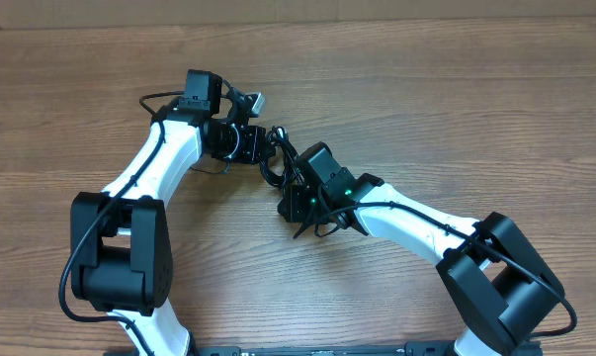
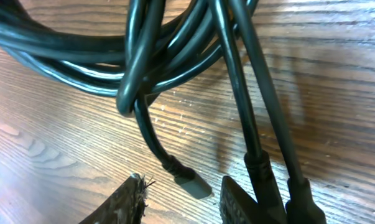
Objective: Untangle cables
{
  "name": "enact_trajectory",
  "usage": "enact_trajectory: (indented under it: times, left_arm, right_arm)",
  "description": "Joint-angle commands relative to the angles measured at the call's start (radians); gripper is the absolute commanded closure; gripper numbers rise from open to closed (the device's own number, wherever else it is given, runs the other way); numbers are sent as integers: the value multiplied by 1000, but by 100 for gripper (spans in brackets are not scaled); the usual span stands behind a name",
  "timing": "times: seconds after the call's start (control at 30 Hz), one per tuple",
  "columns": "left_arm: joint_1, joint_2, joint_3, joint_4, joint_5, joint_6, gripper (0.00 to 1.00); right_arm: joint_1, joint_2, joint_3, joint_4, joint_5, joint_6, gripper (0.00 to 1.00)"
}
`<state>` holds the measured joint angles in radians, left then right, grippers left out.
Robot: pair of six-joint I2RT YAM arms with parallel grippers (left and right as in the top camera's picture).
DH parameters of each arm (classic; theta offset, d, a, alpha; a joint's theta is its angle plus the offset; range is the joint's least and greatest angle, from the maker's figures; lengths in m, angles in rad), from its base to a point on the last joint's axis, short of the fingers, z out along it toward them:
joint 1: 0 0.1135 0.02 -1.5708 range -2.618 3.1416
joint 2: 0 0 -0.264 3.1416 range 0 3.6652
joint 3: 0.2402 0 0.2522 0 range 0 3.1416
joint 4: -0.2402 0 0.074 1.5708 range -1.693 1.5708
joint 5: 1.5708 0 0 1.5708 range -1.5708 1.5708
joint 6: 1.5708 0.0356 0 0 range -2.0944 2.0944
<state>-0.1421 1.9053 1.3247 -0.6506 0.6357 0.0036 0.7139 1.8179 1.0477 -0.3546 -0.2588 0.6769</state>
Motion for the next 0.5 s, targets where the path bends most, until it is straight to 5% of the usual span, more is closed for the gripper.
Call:
enact_trajectory:
  times: [0.0, 0.2, 0.47]
  left_arm:
    - [-2, -9, 12, 0, 35, 19, 96]
    - [-2, -9, 12, 0, 39, 19, 96]
    - [-2, -9, 12, 1, 79, 20, 96]
  right_arm:
    - [-2, 9, -1, 8, 0, 4, 68]
    - [2, 9, -2, 7, 4, 4, 91]
    - [27, 9, -2, 8, 48, 4, 89]
